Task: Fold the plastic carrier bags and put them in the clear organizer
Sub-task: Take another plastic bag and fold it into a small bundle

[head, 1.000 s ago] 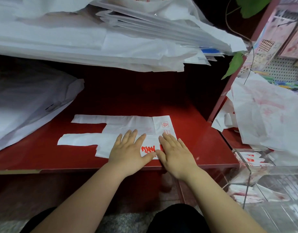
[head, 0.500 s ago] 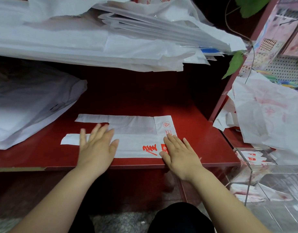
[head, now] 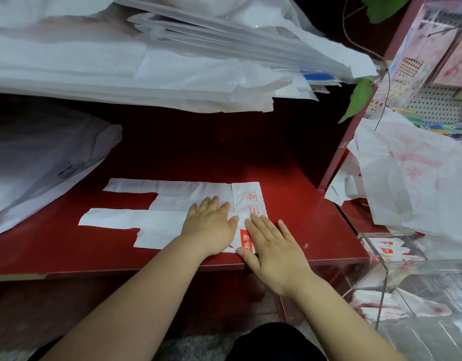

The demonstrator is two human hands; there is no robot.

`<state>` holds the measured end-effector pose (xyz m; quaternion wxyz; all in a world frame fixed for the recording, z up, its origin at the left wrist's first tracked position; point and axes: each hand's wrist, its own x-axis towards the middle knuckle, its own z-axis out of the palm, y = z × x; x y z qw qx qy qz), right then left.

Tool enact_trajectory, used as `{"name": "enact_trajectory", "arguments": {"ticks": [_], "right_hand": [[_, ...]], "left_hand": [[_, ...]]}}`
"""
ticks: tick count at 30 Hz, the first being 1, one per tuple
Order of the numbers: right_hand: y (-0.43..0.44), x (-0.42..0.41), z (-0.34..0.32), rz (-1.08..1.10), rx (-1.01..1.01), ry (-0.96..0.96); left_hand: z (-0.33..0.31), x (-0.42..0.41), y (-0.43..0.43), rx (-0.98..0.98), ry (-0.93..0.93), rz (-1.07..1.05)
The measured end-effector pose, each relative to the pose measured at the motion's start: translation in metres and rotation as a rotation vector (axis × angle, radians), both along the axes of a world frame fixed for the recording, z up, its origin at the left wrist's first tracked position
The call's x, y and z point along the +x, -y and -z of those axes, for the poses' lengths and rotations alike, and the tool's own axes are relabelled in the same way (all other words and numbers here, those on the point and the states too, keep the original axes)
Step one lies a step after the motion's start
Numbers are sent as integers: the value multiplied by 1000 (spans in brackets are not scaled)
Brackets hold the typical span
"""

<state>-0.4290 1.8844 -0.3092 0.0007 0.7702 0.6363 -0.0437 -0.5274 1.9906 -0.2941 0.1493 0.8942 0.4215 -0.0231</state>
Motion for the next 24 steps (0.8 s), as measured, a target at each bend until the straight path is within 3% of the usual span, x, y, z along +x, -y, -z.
{"name": "enact_trajectory", "arguments": {"ticks": [3, 5, 7, 11, 13, 24], "right_hand": [[0, 3, -2, 10, 70, -224], [-6, 13, -8, 129, 280, -559], [-16, 30, -14, 315, 446, -698], [-37, 48, -24, 500, 163, -458], [-42, 47, -28, 511, 52, -433], [-41, 46, -29, 468, 179, -548]], "left_hand": [[5, 5, 6, 25, -17, -27], [11, 4, 8, 48, -9, -35], [13, 3, 9, 63, 1, -32], [11, 0, 10, 76, 17, -19], [11, -2, 11, 77, 24, -5], [11, -5, 11, 103, 68, -5]]}}
